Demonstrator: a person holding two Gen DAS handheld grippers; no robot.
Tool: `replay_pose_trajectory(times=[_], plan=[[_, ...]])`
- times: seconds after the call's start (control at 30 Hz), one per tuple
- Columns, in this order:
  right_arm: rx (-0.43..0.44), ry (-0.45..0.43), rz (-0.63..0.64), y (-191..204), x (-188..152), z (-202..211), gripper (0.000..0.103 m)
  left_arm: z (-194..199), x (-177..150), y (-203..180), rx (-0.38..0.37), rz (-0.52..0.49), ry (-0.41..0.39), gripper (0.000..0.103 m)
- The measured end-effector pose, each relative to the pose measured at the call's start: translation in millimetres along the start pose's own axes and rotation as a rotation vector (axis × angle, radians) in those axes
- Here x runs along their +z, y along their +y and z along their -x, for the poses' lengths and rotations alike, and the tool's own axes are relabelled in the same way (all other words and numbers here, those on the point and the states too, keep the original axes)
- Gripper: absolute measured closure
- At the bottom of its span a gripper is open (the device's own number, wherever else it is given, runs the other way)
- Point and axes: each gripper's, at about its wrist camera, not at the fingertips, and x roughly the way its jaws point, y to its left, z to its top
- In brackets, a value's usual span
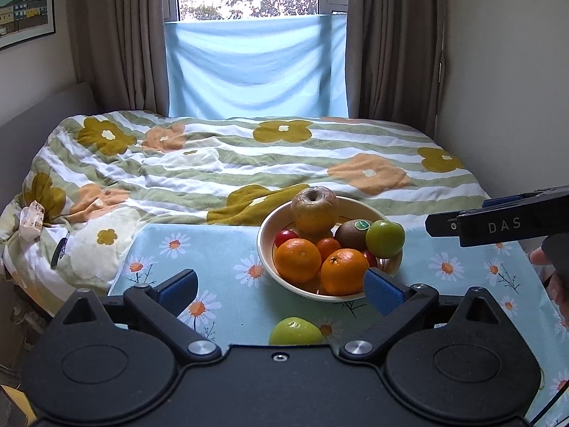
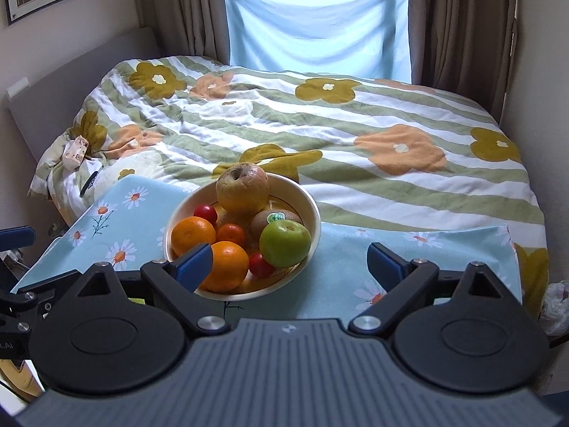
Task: Organize fruits
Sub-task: 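Withdraw both tools from the bowl toward the remaining fruits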
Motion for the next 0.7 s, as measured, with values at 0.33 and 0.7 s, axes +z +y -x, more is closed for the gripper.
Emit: replay_pose_trajectory(times=[0.33,0.7], plan=[[-0.048,-0.016,-0.029,-22.3,-33.9,40.7,0.000,24.9,-13.4,-14.4,0.018,-0.033,-0.030,0.000],[-0.083,0.027,-0.067,-41.6,-81.2,47.3,0.000,16.9,-43.6,-24.7,0.046,-0.057,0.001,0.000]])
